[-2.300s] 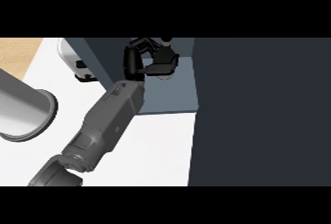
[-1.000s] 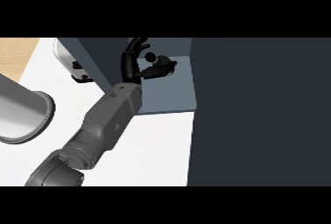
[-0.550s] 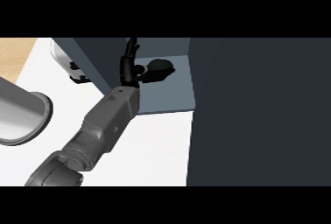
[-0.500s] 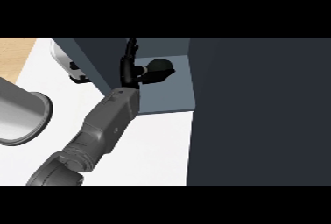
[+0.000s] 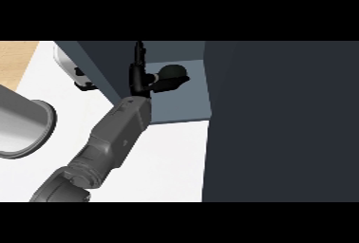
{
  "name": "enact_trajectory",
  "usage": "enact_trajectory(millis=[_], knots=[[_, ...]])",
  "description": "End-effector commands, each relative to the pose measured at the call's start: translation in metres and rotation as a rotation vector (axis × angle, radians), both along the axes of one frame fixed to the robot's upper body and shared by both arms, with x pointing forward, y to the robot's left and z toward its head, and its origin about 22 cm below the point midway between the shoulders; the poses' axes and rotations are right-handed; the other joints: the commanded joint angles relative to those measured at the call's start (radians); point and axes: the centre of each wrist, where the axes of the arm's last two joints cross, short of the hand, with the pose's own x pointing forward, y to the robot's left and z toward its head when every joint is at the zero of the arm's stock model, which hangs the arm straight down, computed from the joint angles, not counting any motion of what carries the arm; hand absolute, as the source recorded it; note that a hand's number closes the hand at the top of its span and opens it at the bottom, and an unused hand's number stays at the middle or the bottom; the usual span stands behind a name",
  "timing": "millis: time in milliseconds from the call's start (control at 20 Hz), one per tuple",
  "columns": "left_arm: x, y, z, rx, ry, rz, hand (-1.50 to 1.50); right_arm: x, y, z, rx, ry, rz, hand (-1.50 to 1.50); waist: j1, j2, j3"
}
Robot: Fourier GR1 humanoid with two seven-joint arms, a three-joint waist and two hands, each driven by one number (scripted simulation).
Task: Pick up the wine, place it into the cabinet and close the cabinet
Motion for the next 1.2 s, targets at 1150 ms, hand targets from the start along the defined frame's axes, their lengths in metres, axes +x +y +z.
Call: enact_trajectory(millis=[1150], knots=[[-0.014,0.012,-0.025,-0.165,-0.029,-0.164,-1.5,-0.011,0.017,0.011,0.051,0.007,0.03,-1.5,0.021,-0.018,-0.002]])
